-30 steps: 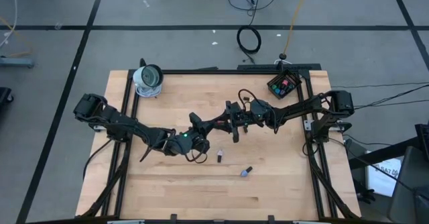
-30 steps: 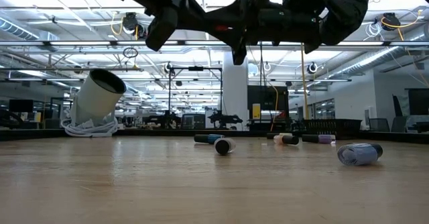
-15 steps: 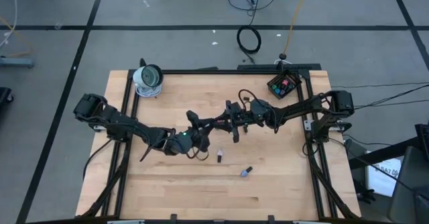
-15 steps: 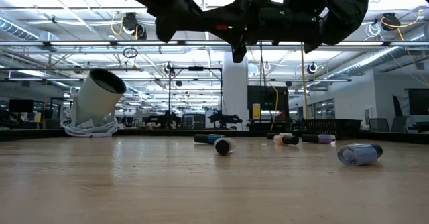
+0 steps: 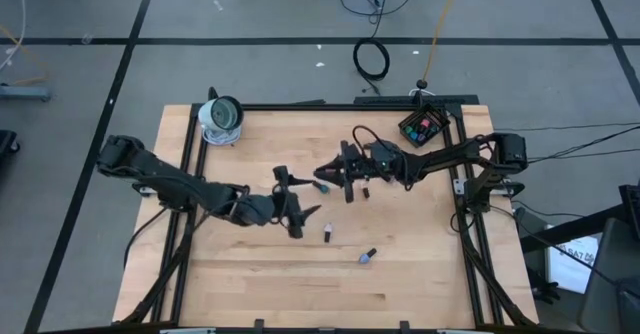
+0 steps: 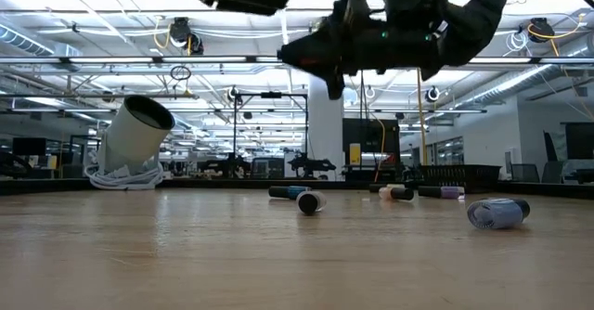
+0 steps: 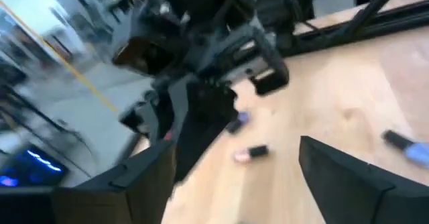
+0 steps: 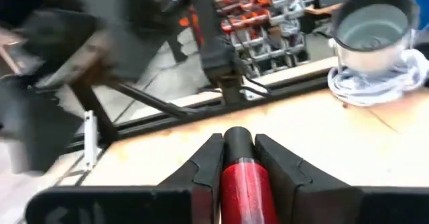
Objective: Pick & Place Nail Polish
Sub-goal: Put the red nail polish into the black bin
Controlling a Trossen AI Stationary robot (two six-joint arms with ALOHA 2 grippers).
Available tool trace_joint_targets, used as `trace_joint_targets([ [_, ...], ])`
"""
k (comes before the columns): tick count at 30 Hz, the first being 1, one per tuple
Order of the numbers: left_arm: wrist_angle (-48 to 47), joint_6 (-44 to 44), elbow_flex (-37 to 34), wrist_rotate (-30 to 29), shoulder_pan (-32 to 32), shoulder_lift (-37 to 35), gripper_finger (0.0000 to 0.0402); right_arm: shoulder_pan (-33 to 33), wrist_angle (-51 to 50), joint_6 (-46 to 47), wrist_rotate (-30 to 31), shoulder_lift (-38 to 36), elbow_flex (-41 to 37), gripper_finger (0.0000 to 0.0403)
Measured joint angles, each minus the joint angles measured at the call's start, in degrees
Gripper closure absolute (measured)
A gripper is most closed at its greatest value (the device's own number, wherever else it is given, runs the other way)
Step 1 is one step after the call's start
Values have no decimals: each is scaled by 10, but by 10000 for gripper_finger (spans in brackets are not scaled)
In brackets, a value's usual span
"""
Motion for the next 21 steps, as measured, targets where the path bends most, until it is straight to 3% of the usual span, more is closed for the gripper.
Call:
trace_joint_targets([
  [6, -142, -39, -1, 59, 0, -84, 68, -28, -60, -24, -5, -23, 0, 346],
  [10, -194, -84, -14, 64, 10, -139, 62, -40, -135, -55, -7, -67, 1, 346],
  [15, -143, -96, -94, 110, 24, -225, 62, -53, -280, -100, 19, -144, 0, 346],
  [21, -9, -93, -249, 183, 65, -323, 61, -47, -425, -130, 166, -241, -24, 346],
])
